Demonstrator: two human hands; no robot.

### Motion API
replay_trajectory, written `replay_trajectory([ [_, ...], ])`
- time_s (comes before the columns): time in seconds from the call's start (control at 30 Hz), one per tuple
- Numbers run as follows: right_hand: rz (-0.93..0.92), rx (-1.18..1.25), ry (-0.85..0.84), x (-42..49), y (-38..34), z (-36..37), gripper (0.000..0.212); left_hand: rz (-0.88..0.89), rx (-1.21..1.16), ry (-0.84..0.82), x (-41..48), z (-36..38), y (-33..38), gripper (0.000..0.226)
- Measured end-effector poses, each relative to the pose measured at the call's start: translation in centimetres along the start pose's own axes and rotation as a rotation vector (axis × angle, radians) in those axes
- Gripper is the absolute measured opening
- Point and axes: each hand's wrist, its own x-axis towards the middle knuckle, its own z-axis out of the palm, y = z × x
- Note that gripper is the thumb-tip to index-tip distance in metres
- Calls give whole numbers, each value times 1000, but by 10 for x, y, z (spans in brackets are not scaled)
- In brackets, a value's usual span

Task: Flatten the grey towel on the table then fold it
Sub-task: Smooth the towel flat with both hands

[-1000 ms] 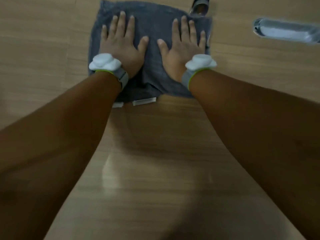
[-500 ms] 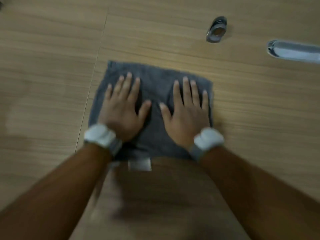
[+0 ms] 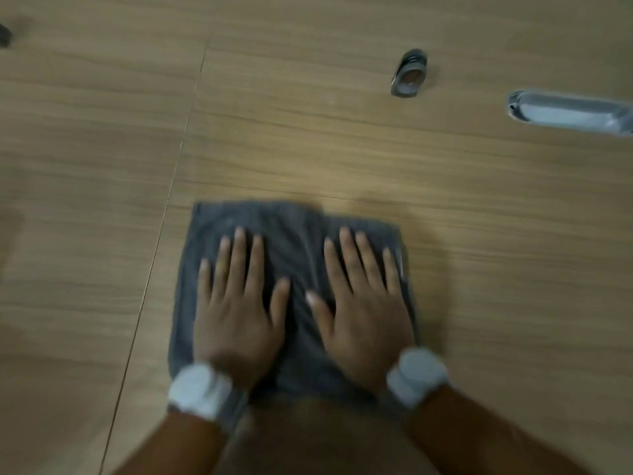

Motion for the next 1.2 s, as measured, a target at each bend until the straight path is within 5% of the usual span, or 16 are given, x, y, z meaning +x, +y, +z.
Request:
replay_trajectory([
  [0.17, -41, 15, -73, -66, 6, 7, 75, 49, 81, -94, -67, 15, -6, 75],
  [0.6, 224, -8, 26, 136, 151, -33, 78, 82, -10, -55, 163, -2, 114, 76],
  [1.0, 125, -27, 1, -111, 198, -27, 74, 193, 78, -22, -48, 61, 187, 76],
  [1.2, 77, -19, -23, -102, 262, -41, 75, 177, 87, -48, -27, 63, 249, 77],
])
